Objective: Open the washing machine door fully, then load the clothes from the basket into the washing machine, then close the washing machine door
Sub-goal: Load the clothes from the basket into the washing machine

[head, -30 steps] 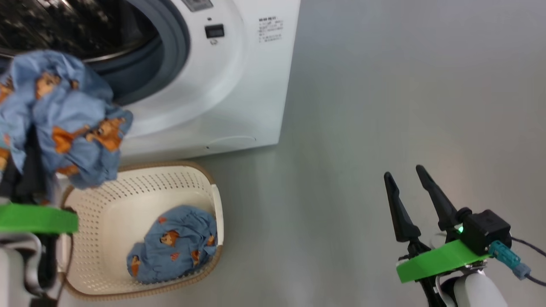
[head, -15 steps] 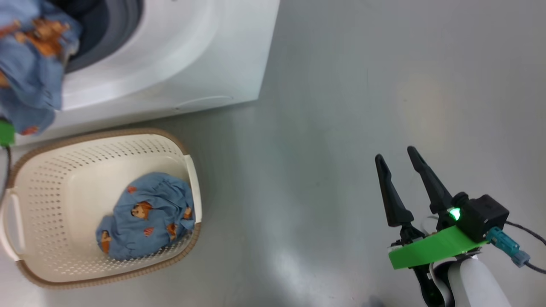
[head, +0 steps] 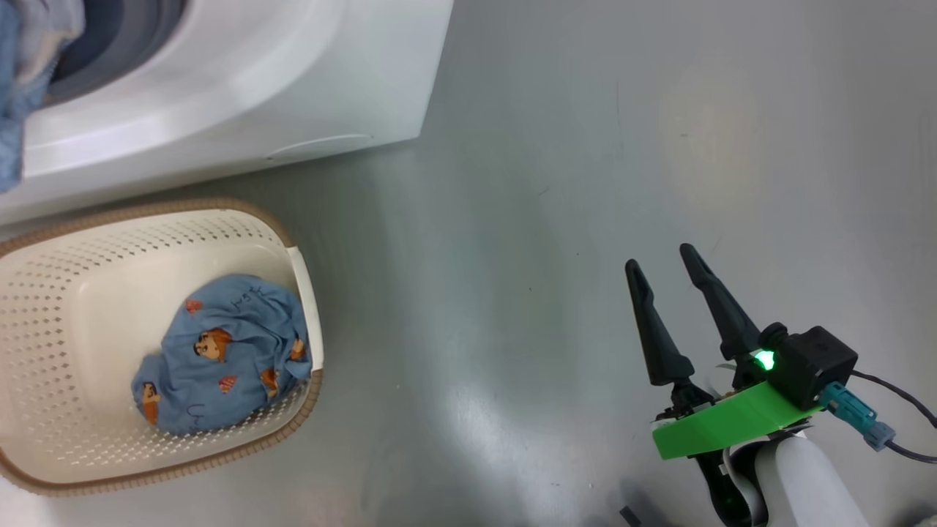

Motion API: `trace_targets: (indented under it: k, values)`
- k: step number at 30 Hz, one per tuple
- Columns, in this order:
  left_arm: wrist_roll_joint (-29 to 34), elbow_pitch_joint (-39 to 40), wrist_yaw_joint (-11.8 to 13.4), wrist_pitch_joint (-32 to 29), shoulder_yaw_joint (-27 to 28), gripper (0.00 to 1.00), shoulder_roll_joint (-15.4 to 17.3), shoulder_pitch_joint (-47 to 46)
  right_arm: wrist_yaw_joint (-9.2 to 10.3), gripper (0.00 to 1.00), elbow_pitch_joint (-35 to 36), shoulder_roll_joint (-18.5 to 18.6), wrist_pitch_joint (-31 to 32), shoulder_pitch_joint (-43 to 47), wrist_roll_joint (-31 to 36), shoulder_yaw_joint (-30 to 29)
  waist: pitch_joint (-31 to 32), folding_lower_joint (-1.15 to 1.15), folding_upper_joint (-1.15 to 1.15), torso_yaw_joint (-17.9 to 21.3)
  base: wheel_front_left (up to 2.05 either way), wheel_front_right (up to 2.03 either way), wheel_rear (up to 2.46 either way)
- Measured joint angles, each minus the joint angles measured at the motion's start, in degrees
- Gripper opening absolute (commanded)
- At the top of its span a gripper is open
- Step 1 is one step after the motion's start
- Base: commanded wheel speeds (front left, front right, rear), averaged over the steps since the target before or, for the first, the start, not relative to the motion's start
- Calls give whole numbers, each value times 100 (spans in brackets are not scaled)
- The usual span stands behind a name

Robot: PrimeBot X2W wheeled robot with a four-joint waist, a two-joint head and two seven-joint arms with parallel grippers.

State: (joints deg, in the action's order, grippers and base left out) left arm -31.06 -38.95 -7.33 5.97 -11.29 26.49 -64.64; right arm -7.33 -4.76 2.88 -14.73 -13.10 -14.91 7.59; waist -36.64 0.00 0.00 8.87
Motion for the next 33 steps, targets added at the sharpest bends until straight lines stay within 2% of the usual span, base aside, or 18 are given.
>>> trace_targets:
  k: [5,15,20,24,28,33]
  values:
    - [-248,-411,0,-410,-250,0,10,-450,0,100,-8,-1,0,0,-33,87,-133,0,0,36,0,0,0]
    - [-510,-581,0,-444,-823,0,12,-1029,0,100,37,0,0,-41,-33,170,-541,0,0,58,0,0,0]
    - [-457,-630,0,31,-993,0,142,-1352,0,100,64,-2,0,-137,-42,309,-776,0,0,99,0,0,0]
    - [-258,-715,0,659,-991,0,287,-1605,0,100,74,-1,0,-137,-170,372,-901,1,0,184,0,0,0]
    - [-32,-550,0,867,-907,0,342,-1788,0,100,87,-1,0,-137,-229,450,-982,0,0,268,0,0,0]
    - [489,390,0,873,-337,0,376,-1789,0,100,102,-1,0,-172,-291,476,-1101,0,0,322,0,0,0]
